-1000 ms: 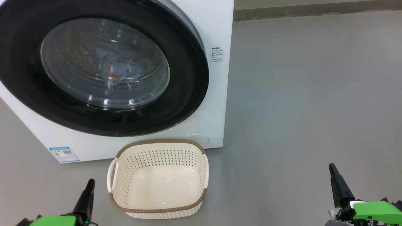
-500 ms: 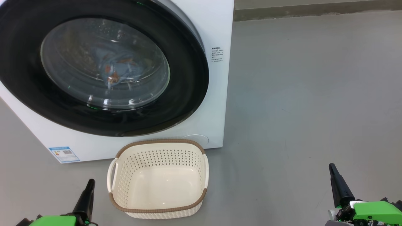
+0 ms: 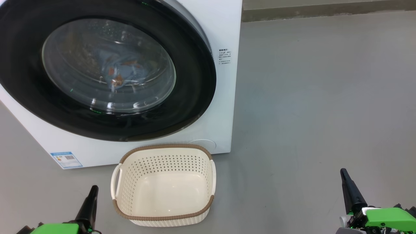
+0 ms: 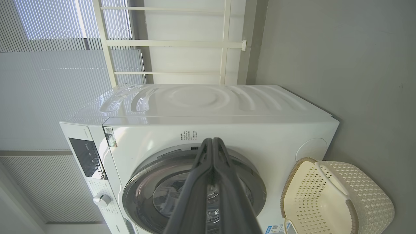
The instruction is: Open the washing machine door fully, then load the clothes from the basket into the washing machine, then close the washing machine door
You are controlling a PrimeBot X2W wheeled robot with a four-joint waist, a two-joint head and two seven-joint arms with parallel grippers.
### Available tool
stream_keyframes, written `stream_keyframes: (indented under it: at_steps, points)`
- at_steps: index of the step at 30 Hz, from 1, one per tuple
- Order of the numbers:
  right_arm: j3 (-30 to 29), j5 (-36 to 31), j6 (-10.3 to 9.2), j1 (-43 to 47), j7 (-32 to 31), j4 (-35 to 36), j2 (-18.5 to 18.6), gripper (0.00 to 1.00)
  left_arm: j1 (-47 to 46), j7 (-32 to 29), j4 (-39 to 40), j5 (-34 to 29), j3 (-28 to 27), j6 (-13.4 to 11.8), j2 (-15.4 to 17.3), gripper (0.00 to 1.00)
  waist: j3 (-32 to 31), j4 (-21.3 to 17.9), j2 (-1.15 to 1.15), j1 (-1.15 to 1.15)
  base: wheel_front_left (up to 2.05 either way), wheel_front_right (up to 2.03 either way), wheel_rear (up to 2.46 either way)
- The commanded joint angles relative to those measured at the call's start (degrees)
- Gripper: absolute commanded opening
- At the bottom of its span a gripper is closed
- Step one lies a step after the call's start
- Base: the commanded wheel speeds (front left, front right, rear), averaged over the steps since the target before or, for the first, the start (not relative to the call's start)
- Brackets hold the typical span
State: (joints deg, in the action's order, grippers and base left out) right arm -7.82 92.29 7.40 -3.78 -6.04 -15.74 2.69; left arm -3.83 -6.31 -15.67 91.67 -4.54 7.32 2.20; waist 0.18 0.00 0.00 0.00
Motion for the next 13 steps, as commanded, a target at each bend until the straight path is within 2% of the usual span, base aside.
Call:
stream_keyframes:
  at_steps: [1,13]
  points:
    - [1.28,-0.14,0.09,-2.41,-0.46,1.71,0.23,0.0,-2.36,-0.17,1.63,0.51,-1.97,0.17,0.67,0.0,0.0,0.0,0.0,0.0,0.0,0.0,0.0]
    - [1.27,-0.15,0.09,-2.41,-0.47,1.71,0.22,0.0,-2.36,-0.17,1.63,0.51,-1.97,0.17,0.67,0.0,0.0,0.0,0.0,0.0,0.0,0.0,0.0]
